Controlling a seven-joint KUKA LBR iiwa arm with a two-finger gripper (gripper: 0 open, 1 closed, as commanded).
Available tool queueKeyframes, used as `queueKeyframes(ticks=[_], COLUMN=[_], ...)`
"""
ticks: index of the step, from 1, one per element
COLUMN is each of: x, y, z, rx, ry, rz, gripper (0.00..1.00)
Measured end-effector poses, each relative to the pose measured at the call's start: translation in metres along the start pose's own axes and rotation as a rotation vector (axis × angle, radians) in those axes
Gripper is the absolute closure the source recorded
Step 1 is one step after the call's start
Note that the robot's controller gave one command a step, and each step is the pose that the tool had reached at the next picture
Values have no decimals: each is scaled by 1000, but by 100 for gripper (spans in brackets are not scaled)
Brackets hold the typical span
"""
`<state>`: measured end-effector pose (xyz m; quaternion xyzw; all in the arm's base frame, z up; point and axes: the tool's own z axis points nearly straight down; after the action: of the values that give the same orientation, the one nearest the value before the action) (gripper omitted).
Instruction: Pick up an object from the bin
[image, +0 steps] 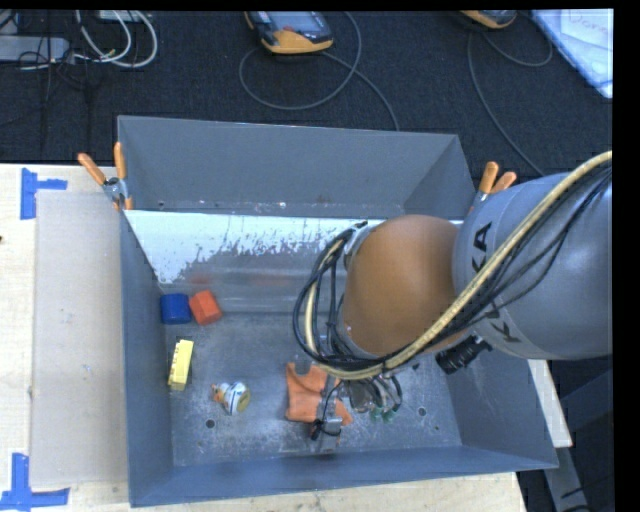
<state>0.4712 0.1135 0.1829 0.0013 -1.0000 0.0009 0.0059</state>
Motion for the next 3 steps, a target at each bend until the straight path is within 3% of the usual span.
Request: queueKeyframes(ticks=[1, 2, 3], x=[-2, -28, -34], y=[-1, -17, -40], z=[-4, 5, 47], rx=[-1, -3, 0], ry=[-8, -7, -12], rz=[4, -96, -170], gripper=[0, 0, 0])
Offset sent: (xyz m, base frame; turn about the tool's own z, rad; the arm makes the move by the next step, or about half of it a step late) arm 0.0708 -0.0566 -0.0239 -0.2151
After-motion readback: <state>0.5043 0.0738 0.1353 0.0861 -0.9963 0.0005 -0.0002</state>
